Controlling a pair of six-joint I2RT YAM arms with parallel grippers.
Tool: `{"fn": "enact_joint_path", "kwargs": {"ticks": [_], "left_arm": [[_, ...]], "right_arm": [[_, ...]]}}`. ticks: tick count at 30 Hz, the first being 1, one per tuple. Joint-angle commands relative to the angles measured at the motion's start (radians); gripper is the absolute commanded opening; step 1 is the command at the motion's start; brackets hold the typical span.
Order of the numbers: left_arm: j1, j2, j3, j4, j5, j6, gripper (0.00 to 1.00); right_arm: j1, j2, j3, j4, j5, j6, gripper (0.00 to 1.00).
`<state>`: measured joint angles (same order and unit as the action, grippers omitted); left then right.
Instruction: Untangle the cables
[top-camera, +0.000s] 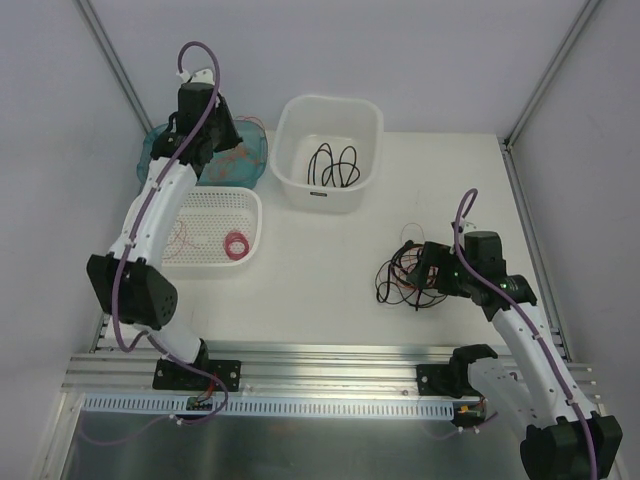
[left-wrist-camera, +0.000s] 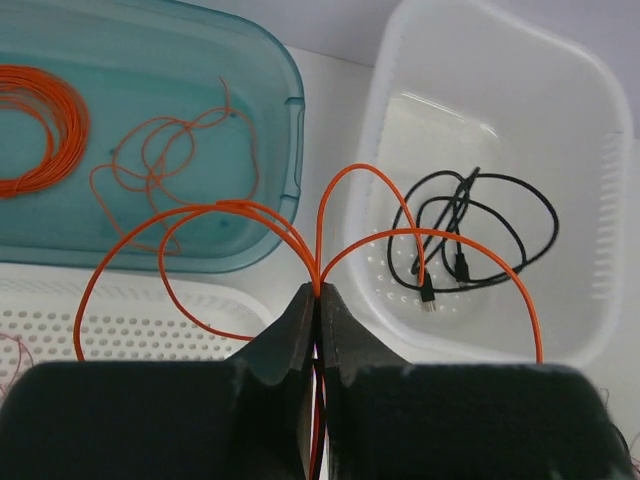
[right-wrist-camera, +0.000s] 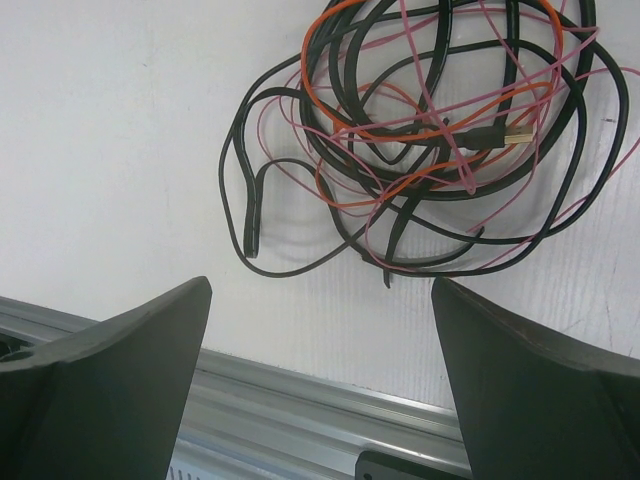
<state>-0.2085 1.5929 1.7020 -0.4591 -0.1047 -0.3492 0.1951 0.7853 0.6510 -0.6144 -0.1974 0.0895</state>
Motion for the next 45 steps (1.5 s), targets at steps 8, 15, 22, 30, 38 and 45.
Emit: {"fn": "enact_joint_path", "kwargs": {"ticks": [8, 15, 22, 30, 38, 45], "left_arm": [[0.182, 0.422, 0.287, -0.009, 0.126, 0.024, 0.00], [0.228, 0.628, 0.409, -0.007, 0.164, 0.006, 0.36], [0.235, 0.550, 0.380, -0.006, 0.151, 0.004, 0.79], [0.231, 0.234, 0.120, -0.006, 0.223, -0.036, 0.99], [0.097, -0.149, -0.234, -0.004, 0.281, -0.037, 0.99], [-0.080, -0.421, -0.533, -0.006, 0.301, -0.022, 0.99]], "right_arm": [[0.006, 0.002, 0.032, 0.004, 0.003, -0.048, 0.97], [0.006, 0.038, 0.039, 0.007, 0.045, -0.059, 0.97], [0.004, 0.065, 0.041, 0.016, 0.079, -0.028, 0.97], [0.006, 0.153, 0.055, 0.038, 0.142, 0.044, 0.99], [0.041, 0.288, 0.075, 0.133, 0.185, 0.072, 0.94], [0.058, 0.316, 0.121, 0.142, 0.285, 0.062, 0.87]]}}
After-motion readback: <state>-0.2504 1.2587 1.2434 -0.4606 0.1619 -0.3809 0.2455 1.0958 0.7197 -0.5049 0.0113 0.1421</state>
